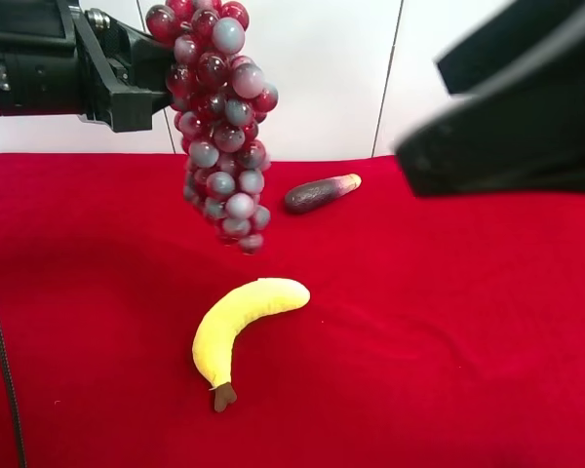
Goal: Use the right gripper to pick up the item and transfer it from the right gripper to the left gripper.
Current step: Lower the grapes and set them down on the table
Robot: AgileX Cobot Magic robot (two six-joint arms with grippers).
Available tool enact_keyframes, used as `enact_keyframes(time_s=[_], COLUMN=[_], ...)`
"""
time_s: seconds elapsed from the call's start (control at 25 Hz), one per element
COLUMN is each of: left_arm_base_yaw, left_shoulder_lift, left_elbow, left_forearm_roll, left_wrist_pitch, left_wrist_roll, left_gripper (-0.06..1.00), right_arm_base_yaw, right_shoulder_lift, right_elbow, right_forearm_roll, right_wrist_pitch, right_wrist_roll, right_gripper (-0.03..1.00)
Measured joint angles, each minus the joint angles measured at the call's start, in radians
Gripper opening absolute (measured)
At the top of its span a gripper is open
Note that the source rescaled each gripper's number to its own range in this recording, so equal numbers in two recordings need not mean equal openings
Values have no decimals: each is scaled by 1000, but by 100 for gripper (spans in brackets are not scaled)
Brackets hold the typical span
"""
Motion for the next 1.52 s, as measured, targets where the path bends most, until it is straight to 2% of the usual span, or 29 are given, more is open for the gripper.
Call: enact_keyframes(time_s=[0.16,0.36,0.8,1.16,1.4,1.52], left_arm_base_yaw=[0,0,0,0,0,0], left_shoulder_lift=[0,0,0,0,0,0], left_elbow=[0,0,0,0,0,0], left_forearm_roll=[0,0,0,-1,-1,-1], left_wrist_pitch=[-12,-20,-30,-62,-65,-65], left_wrist_roll=[0,0,0,0,0,0], left_gripper=[26,26,26,26,26,26], right_arm_base_yaw=[0,0,0,0,0,0], right_shoulder_lift=[-39,-97,-368,-641,-766,-781], right_elbow=[0,11,260,388,478,537], right_forearm_roll=[-99,-202,-210,-222,-356,-396], right_wrist_pitch=[155,186,196,196,196,166], right_wrist_roll=[147,328,450,556,574,574], right_gripper=[96,96,96,96,96,96])
